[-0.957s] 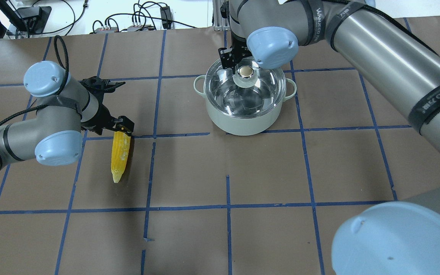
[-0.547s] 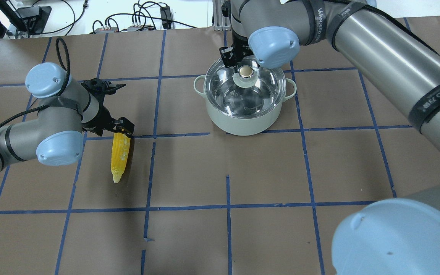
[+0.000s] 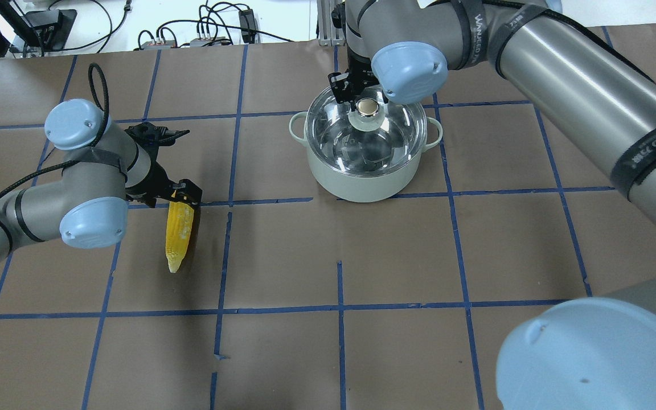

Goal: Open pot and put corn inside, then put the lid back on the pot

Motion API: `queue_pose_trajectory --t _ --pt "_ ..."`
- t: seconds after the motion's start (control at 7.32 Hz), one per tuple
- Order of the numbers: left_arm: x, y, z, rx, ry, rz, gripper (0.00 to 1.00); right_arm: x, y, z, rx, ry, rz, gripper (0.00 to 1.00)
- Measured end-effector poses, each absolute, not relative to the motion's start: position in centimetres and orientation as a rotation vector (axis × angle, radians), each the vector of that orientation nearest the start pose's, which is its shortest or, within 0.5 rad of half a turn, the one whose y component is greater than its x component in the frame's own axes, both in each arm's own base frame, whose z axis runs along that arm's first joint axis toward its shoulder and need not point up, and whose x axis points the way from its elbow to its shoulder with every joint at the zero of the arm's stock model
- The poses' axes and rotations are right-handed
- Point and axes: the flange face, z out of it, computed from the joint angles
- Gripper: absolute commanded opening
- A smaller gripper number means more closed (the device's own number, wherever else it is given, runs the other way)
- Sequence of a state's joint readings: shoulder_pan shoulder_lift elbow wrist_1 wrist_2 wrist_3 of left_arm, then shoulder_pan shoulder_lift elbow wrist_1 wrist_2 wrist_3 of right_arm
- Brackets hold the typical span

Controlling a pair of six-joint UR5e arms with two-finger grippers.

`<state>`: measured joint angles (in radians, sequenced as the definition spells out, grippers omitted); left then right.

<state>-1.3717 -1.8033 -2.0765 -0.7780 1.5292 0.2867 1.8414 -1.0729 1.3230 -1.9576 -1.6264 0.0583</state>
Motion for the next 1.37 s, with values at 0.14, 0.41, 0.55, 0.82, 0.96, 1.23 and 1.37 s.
queue_pose_trajectory --t 0.14,0.41,0.55,0.82,0.96,1.23,1.37 --pt "-3.8 -50.9 21.3 0.137 3.168 -0.087 1.0 31.0 -63.5 35.3 -0.332 3.149 -0.225 0.81" --pt "-3.9 -50.6 20.5 0.139 3.175 -0.062 1.0 31.1 -63.3 35.2 -0.336 3.151 -0.22 0.82" --pt "-3.8 -50.6 20.1 0.142 3.177 -0.052 1.0 31.1 -63.1 35.0 -0.34 3.152 -0.209 0.79" --pt "-3.8 -50.8 19.6 0.146 3.176 -0.059 0.97 30.9 -62.4 34.4 -0.349 3.154 -0.183 0.67" --pt "-3.8 -50.8 19.4 0.143 3.176 -0.06 0.86 30.7 -62.3 34.4 -0.349 3.155 -0.182 0.67" --pt "-3.9 -50.5 19.1 0.133 3.181 -0.05 0.29 30.4 -62.6 34.9 -0.342 3.153 -0.197 0.67" --pt "-4.0 -50.4 19.1 0.126 3.183 -0.052 0.1 30.4 -62.7 35.2 -0.34 3.152 -0.205 0.72"
